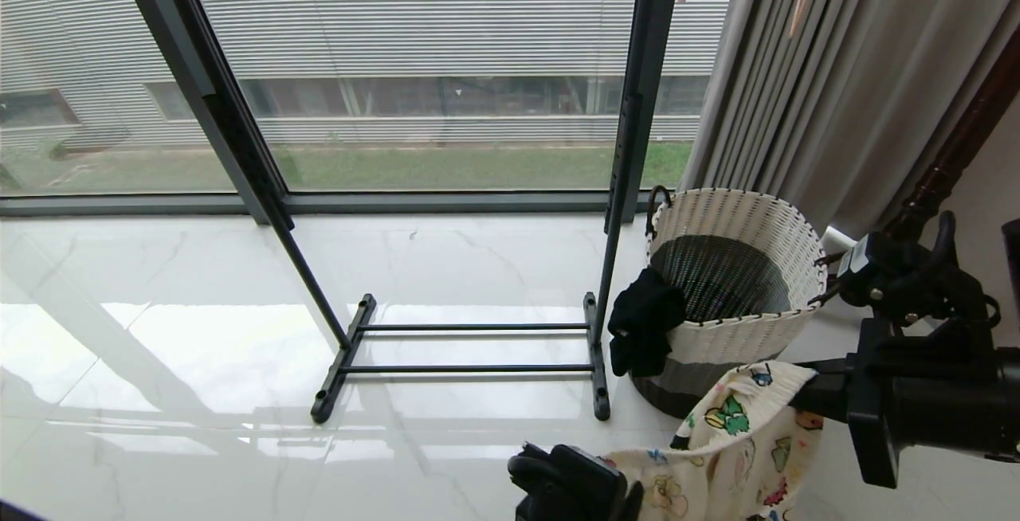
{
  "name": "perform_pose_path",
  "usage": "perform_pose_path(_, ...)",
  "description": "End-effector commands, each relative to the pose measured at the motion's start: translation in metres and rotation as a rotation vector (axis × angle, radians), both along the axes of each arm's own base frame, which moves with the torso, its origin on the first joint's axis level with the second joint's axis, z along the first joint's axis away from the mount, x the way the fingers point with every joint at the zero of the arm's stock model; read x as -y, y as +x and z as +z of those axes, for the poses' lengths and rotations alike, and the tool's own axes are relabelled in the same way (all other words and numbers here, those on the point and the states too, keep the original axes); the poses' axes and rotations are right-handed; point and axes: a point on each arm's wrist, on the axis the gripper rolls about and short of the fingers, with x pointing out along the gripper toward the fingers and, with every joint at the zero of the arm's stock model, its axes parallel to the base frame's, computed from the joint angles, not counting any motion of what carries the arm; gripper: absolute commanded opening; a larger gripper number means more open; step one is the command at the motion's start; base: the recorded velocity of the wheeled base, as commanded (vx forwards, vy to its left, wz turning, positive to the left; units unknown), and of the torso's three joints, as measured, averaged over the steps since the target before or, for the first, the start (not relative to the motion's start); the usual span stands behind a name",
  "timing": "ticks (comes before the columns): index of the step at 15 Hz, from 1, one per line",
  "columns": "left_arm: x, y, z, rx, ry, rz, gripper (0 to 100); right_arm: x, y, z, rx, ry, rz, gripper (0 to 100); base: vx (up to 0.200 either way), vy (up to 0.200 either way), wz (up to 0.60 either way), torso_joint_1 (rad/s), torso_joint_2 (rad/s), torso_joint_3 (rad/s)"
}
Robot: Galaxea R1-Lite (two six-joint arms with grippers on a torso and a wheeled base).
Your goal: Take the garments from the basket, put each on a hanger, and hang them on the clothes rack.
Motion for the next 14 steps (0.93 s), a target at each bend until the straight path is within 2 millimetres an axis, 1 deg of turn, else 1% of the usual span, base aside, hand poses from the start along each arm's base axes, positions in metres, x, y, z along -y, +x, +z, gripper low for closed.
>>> perform_pose_path(1,-0.043,0.018,-0.019,0.030,0.216,0.093,0,0.001,-0.002,-0.019,-0.060,-0.047,-0.003,0,0.000,0.000,0.00,0.000,0.00,0.000)
perform_pose_path(2,-0.051,0.014,-0.021,0.048,0.246,0.083,0,0.005,-0.007,-0.029,-0.083,-0.073,-0.011,0,0.000,0.000,0.00,0.000,0.00,0.000)
perform_pose_path(3,-0.054,0.012,-0.019,0.069,0.234,0.077,0,0.008,-0.011,-0.033,-0.088,-0.083,-0.016,0,0.000,0.000,0.00,0.000,0.00,0.000)
perform_pose_path(4,-0.055,0.011,-0.016,0.104,0.211,0.070,0,0.013,-0.018,-0.039,-0.100,-0.093,-0.016,0,0.000,0.000,0.00,0.000,0.00,0.000)
perform_pose_path(6,-0.050,0.017,-0.002,0.157,0.116,0.090,0,0.023,-0.031,-0.048,-0.106,-0.112,-0.008,0,0.000,0.000,0.00,0.000,0.00,0.000)
perform_pose_path(7,-0.049,0.019,0.004,0.168,0.091,0.099,0,0.027,-0.037,-0.050,-0.103,-0.124,0.000,0,0.000,0.000,0.00,0.000,0.00,0.000)
perform_pose_path(9,-0.052,0.018,0.009,0.181,0.087,0.096,0,0.031,-0.043,-0.050,-0.080,-0.154,0.029,0,0.000,0.000,0.00,0.000,0.00,0.000)
perform_pose_path(12,-0.061,0.010,0.001,0.173,0.158,0.031,0,0.029,-0.039,-0.041,-0.019,-0.148,0.045,0,0.000,0.000,0.00,0.000,0.00,0.000)
perform_pose_path(13,-0.061,0.012,0.003,0.170,0.140,-0.011,0,0.030,-0.041,-0.042,-0.001,-0.163,0.062,0,0.000,0.000,0.00,0.000,0.00,0.000)
perform_pose_path(14,-0.061,0.020,0.006,0.173,0.116,-0.024,0,0.032,-0.045,-0.044,0.023,-0.184,0.091,0,0.000,0.000,0.00,0.000,0.00,0.000)
